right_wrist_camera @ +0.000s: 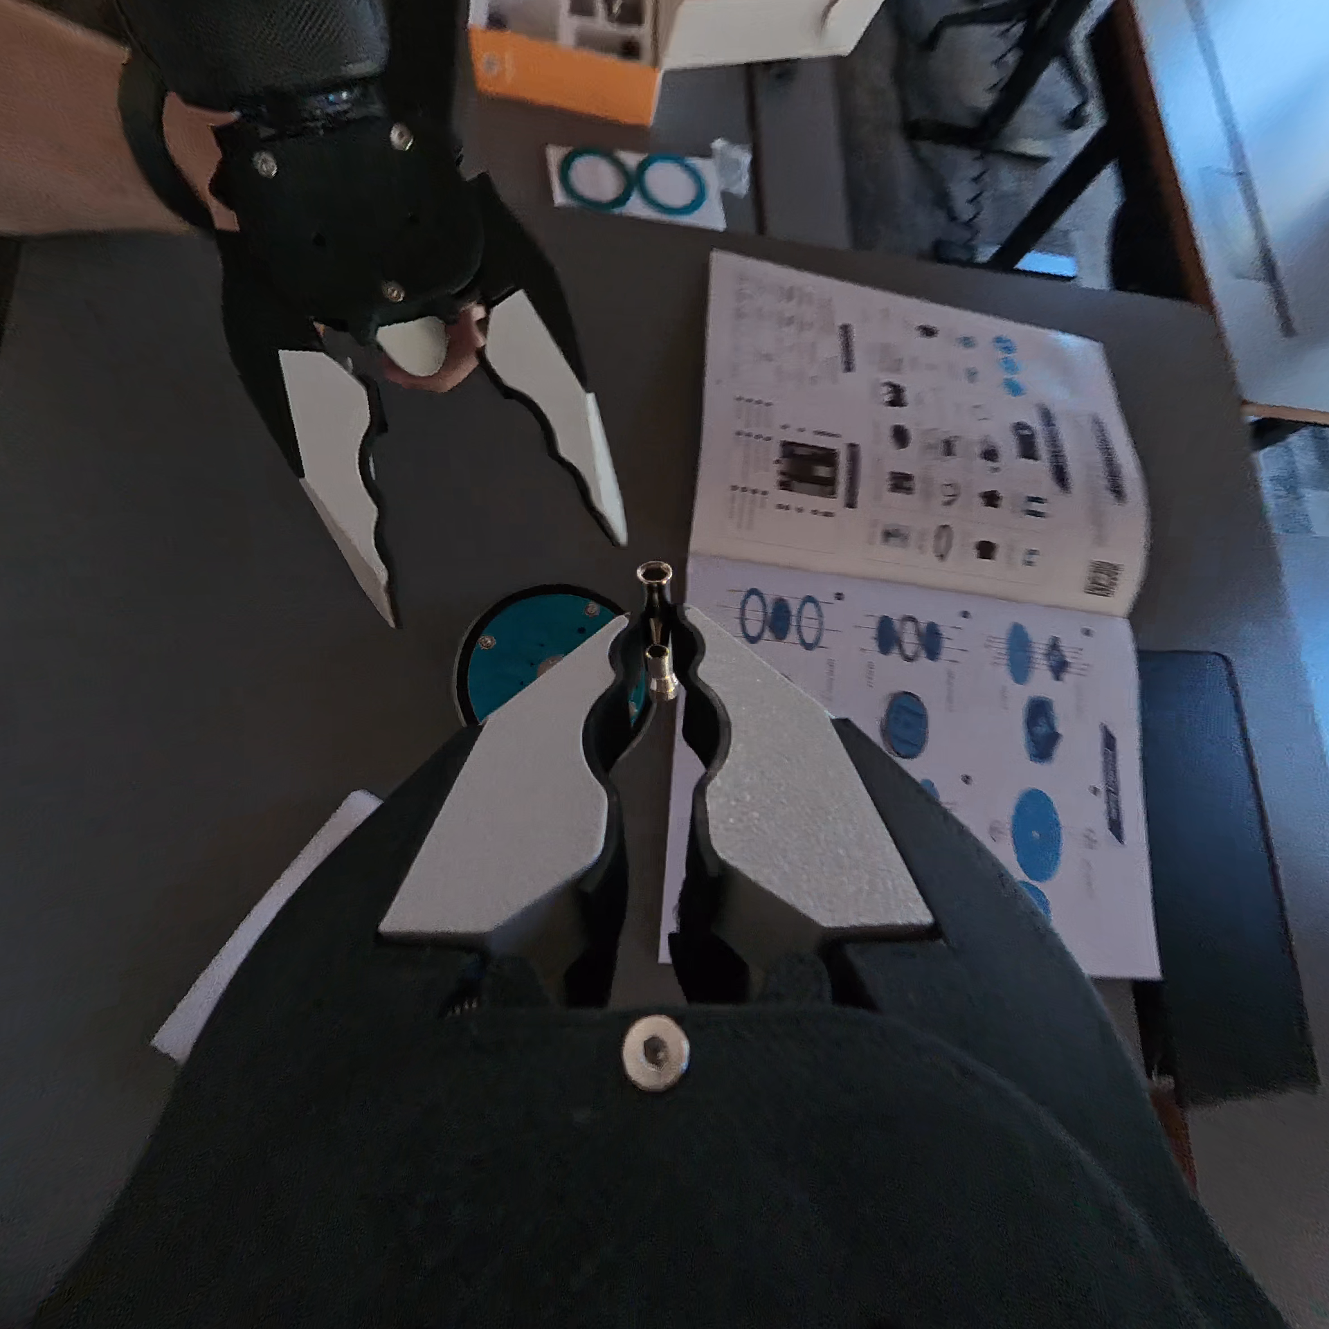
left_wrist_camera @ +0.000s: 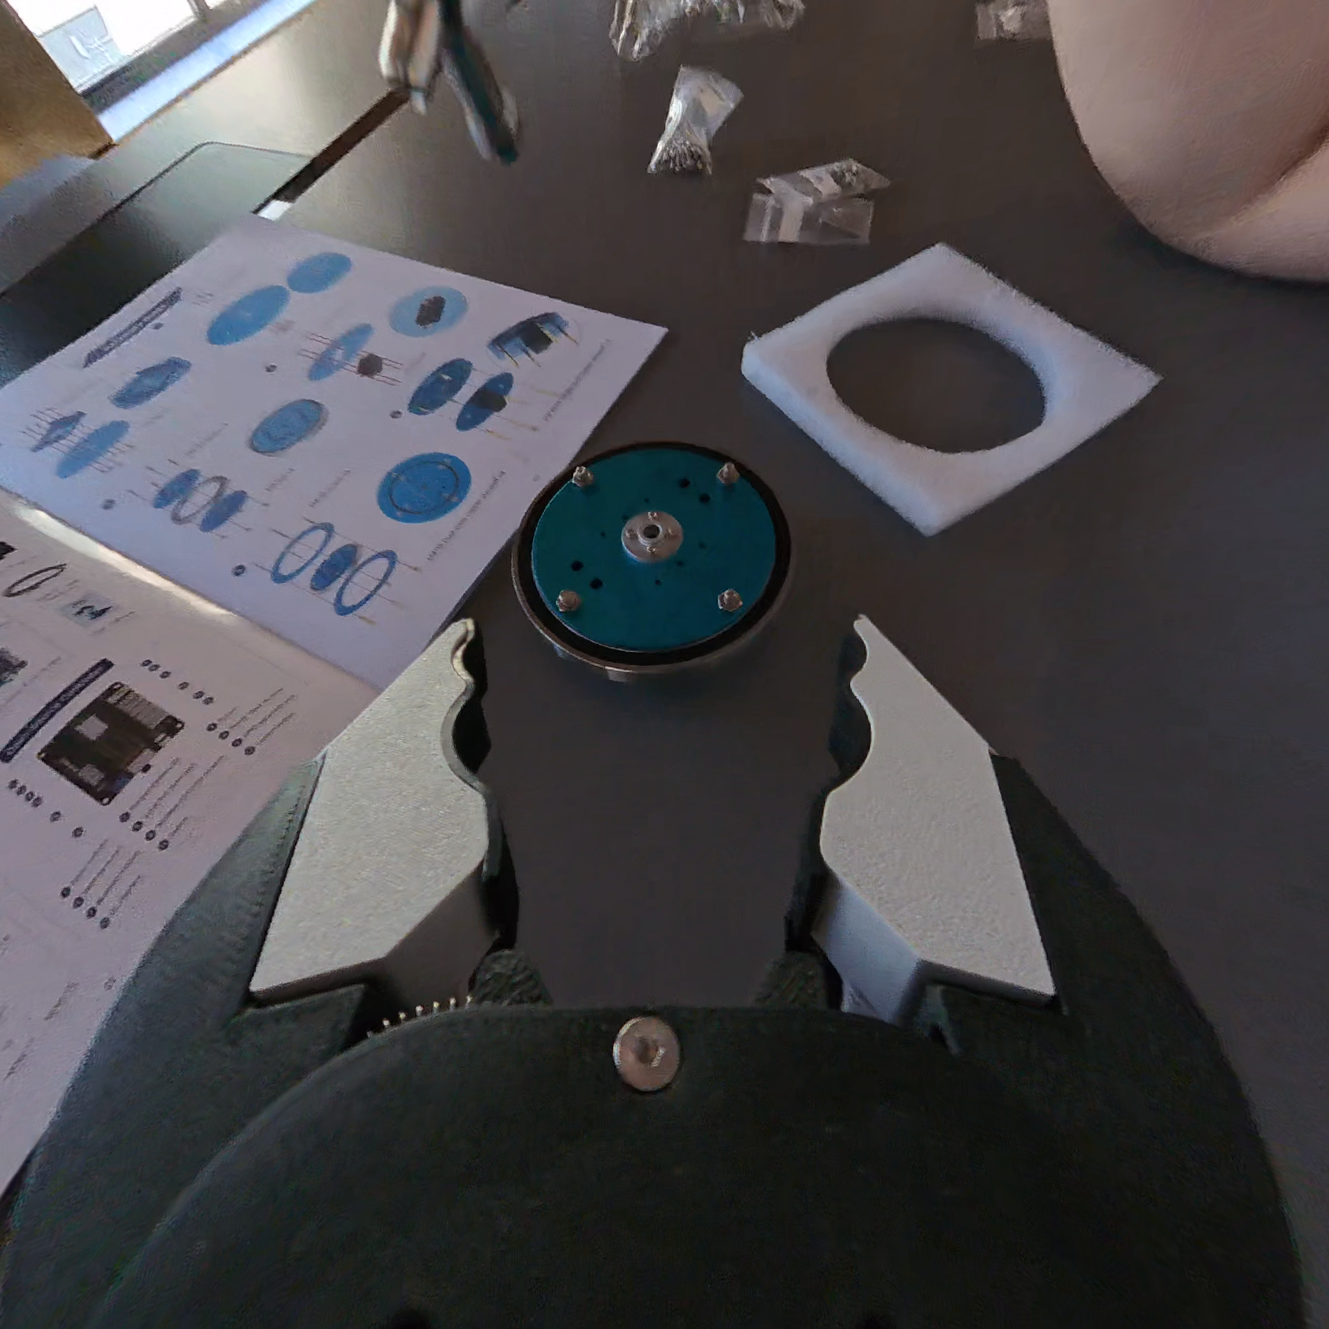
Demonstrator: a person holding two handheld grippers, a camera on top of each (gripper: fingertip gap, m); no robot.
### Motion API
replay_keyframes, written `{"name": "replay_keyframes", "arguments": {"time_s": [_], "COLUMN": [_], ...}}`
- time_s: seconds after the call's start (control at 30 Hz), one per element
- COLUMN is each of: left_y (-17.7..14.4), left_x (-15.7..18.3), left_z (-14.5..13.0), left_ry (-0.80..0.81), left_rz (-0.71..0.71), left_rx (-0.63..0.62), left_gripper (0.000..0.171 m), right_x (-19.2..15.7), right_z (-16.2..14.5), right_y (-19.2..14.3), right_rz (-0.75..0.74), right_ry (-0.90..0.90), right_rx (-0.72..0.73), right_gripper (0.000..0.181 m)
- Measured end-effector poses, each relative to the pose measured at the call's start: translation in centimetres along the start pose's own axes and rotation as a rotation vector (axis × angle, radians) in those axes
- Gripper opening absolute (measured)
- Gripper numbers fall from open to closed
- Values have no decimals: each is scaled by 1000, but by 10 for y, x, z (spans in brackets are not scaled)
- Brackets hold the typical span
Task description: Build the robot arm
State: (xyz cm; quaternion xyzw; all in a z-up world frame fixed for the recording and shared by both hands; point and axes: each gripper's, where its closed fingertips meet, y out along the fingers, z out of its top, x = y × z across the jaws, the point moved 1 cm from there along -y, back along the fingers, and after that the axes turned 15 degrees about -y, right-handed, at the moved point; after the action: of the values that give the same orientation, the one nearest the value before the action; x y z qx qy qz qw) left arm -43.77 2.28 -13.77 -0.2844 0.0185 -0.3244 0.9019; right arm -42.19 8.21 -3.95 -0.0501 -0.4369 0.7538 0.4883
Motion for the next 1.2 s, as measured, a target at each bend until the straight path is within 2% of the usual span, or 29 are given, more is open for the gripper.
{"name": "replay_keyframes", "arguments": {"time_s": [0.07,0.13,0.4,0.53,0.77,0.87,1.03,1.2], "left_y": [3,5,18,17,16,12,1,-16], "left_x": [-4,-8,-17,-8,-11,-13,-24,-32], "left_z": [-5,-6,-16,-12,-9,-9,-21,-34], "left_ry": [10,12,-95,-131,-195,-192,-160,-121], "left_rz": [19,24,-11,-96,-128,-134,-121,-138], "left_rx": [-36,-22,-62,-50,-39,-31,-93,-128], "left_gripper": [100,95,87,77,73,77,87,91], "right_x": [-10,-19,-38,-35,-32,-33,-38,-36], "right_z": [-3,-7,-11,-23,-31,-27,-22,-31], "right_y": [21,36,72,79,81,83,85,87], "right_rz": [60,113,338,394,450,457,481,481], "right_ry": [-27,-47,-174,-258,-392,-438,-468,-479], "right_rx": [-32,-62,-185,-370,-557,-568,-548,-564], "right_gripper": [6,6,6,6,6,6,6,6]}}
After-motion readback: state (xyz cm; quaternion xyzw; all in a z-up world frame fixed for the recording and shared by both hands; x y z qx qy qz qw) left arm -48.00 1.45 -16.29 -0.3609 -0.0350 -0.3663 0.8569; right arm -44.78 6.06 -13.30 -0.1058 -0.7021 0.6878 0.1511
